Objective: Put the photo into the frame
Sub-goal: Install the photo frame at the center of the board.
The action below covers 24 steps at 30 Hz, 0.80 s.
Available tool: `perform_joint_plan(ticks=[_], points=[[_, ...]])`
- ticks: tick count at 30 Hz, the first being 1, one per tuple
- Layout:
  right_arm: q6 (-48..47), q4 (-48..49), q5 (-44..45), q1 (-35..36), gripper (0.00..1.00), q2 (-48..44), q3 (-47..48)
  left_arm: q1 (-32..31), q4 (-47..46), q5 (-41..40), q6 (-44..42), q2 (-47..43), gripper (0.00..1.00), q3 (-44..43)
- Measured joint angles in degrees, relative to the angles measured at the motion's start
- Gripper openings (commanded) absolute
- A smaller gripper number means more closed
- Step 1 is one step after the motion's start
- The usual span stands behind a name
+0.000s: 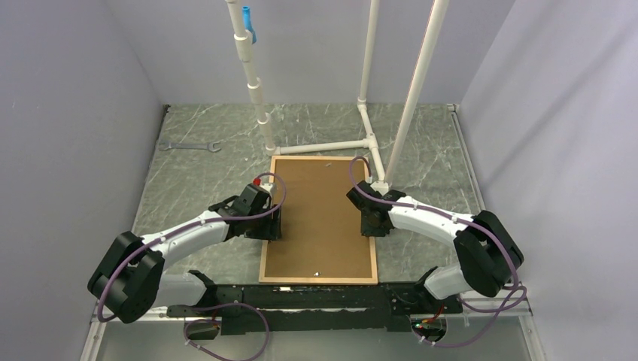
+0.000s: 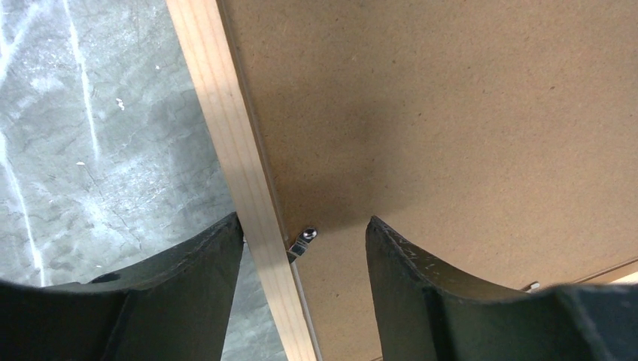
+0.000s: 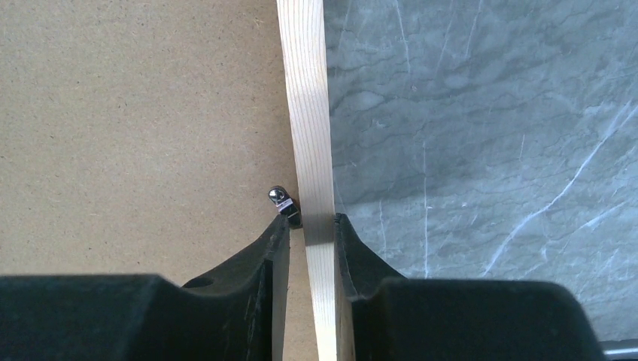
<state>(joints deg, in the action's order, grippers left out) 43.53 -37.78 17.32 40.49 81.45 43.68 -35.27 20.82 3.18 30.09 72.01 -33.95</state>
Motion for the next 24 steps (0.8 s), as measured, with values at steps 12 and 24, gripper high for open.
perform_joint_plan(ticks=[12, 24], points=[[-1.86, -0.15, 0.26, -0.13, 0.63, 0.26, 0.63, 0.48, -1.18, 0.46, -0.24, -1.25, 0.59, 1.84], [-2.86, 4.87, -3.52, -4.74, 0.49, -1.38, -1.55, 0.46, -1.22, 1.25, -0.24, -1.25, 0.59, 1.84]])
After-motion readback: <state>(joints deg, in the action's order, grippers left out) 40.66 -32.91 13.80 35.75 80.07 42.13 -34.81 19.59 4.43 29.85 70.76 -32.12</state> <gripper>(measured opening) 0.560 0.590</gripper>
